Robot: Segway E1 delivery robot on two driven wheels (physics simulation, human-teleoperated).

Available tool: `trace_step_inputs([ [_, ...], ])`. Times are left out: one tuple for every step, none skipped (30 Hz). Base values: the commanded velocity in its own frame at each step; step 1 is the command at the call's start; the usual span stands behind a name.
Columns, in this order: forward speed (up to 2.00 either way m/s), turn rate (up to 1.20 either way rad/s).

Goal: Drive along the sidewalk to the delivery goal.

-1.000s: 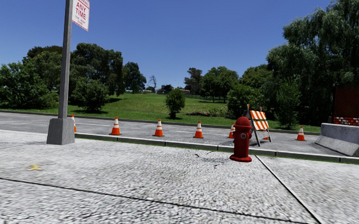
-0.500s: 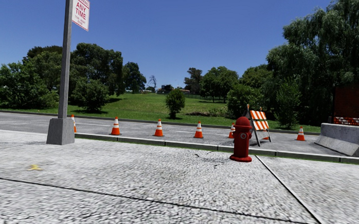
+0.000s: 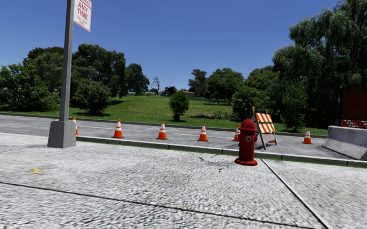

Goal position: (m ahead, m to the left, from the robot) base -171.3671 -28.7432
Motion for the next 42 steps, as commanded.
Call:
trace_step_inputs([
  [0.00, -0.17],
  [0.00, -0.26],
  [0.00, -0.26],
  [0.00, -0.38],
  [0.00, -0.42],
  [0.00, -0.50],
  [0.00, -0.50],
  [0.00, -0.52],
  [0.00, -0.53],
  [0.00, -0.53],
  [0.00, -0.53],
  [0.00, -0.53],
  [0.00, -0.53],
  [0.00, -0.53],
  [0.00, -0.53],
  [0.00, -0.53],
  [0.00, -0.53],
  [0.00, -0.53],
  [0.00, -0.53],
  [0.00, -0.53],
  [0.00, -0.53],
  [0.00, -0.53],
  [0.00, -0.53],
  [0.00, -0.53],
  [0.00, -0.53],
  [0.00, -0.53],
  [0.07, -0.53],
  [0.34, -0.53],
  [0.34, -0.53],
  [0.69, -0.53],
  [0.94, -0.53],
  [1.09, -0.53],
  [1.09, -0.53],
  [1.18, -0.53],
  [1.22, -0.53],
  [1.23, -0.53],
  [1.23, -0.53],
  [1.23, -0.53],
  [1.24, -0.53],
  [1.24, -0.53],
  [1.27, -0.53],
  [1.37, -0.53],
])
